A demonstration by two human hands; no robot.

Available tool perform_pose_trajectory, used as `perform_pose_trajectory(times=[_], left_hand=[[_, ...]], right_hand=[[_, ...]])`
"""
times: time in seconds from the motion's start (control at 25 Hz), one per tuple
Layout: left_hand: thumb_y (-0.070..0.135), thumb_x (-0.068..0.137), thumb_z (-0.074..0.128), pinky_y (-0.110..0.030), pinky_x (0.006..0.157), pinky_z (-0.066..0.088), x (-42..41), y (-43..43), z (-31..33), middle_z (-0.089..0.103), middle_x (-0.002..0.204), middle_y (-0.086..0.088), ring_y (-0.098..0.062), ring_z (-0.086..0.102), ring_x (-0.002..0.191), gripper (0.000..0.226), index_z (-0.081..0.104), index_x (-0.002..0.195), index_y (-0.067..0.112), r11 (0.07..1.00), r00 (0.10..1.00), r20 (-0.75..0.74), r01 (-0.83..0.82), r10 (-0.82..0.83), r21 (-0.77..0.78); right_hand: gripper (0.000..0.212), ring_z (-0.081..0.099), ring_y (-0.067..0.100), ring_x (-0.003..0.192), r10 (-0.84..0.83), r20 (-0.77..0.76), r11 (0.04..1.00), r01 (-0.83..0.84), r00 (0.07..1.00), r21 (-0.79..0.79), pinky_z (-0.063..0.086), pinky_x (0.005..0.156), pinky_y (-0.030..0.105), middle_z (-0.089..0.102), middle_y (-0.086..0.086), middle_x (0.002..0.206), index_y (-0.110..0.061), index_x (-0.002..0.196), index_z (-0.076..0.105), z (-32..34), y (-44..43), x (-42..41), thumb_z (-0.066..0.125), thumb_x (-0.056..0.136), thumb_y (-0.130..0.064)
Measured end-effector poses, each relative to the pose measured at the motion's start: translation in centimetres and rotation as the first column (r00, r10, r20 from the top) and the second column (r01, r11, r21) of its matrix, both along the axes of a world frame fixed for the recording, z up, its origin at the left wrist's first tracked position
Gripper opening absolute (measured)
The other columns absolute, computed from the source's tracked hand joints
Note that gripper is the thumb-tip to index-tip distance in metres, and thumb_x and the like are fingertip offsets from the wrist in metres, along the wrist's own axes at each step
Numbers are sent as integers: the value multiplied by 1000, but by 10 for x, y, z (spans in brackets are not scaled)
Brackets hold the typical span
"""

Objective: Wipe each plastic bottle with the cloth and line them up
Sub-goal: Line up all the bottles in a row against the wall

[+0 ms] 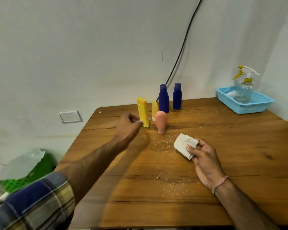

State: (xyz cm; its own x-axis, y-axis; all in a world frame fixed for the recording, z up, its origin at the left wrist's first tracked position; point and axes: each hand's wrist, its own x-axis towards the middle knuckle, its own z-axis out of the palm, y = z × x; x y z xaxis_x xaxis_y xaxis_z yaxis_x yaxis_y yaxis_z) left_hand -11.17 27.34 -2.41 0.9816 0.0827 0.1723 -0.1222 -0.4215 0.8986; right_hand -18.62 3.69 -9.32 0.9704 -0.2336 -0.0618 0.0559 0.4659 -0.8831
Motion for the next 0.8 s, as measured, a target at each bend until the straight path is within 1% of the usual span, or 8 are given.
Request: perform_pose_trajectory(times=[0.08,0.16,0.32,0.4,0.48,0.56,0.64,0.8], left_hand=[[22,93,71,-26,63,57,-28,-24,-12,73,95,-9,-17,69,77,15,66,103,13,975,964,-152,216,-220,-40],[27,93,71,-27,70,60,-40,-56,-18,75,98,-6,-16,72,82,18,68,108,16,925,893,-249,341,-374,-166],[24,89,77,-26,67,61,-38,-128,-12,74,96,-3,-13,74,82,33,60,118,22,907,910,-185,312,-371,-283],[13,89,76,-32,68,64,-24,-165,-7,74,97,-8,-18,75,80,31,56,113,19,886,914,-194,263,-355,-382],[5,90,72,-35,67,64,-6,-201,-1,71,100,-13,-22,76,74,28,52,107,14,871,919,-212,214,-334,-442],[2,91,70,-39,69,65,15,-240,7,68,102,-16,-25,75,71,25,49,101,12,876,919,-209,222,-335,-428],[0,91,69,-43,73,65,39,-279,15,67,103,-18,-30,76,79,22,50,96,11,884,911,-189,277,-366,-376],[0,90,66,-39,78,64,103,-349,32,69,110,-10,-25,70,97,19,66,101,16,896,891,-91,442,-444,-44]], right_hand=[[25,69,20,102,28,-8,999,-27,1000,31,59,73,24,72,11,112,-6,112,65,3,-1,0,56,92,7],[25,70,24,104,70,-29,997,-69,997,29,59,83,32,72,13,113,-5,115,66,9,-6,0,56,94,3],[29,71,30,102,15,-60,994,-21,998,-108,54,93,52,73,15,109,-9,119,63,38,-38,8,63,91,-3],[37,72,29,97,-107,-67,975,92,992,-204,58,86,51,71,14,109,-14,119,57,51,-69,18,69,87,-1],[39,73,29,93,-179,-79,955,154,981,-254,61,75,40,65,14,109,-13,113,51,62,-102,29,70,84,5],[32,73,30,89,-222,-109,926,174,969,-336,60,68,32,64,15,105,-10,101,53,70,-137,44,69,82,10],[23,70,28,82,-287,-117,880,214,951,-424,59,68,30,67,16,100,-7,88,61,79,-176,66,67,81,15],[31,68,24,84,-415,-20,701,306,910,-644,60,82,38,73,11,94,-16,72,74,100,-255,127,64,79,13]])
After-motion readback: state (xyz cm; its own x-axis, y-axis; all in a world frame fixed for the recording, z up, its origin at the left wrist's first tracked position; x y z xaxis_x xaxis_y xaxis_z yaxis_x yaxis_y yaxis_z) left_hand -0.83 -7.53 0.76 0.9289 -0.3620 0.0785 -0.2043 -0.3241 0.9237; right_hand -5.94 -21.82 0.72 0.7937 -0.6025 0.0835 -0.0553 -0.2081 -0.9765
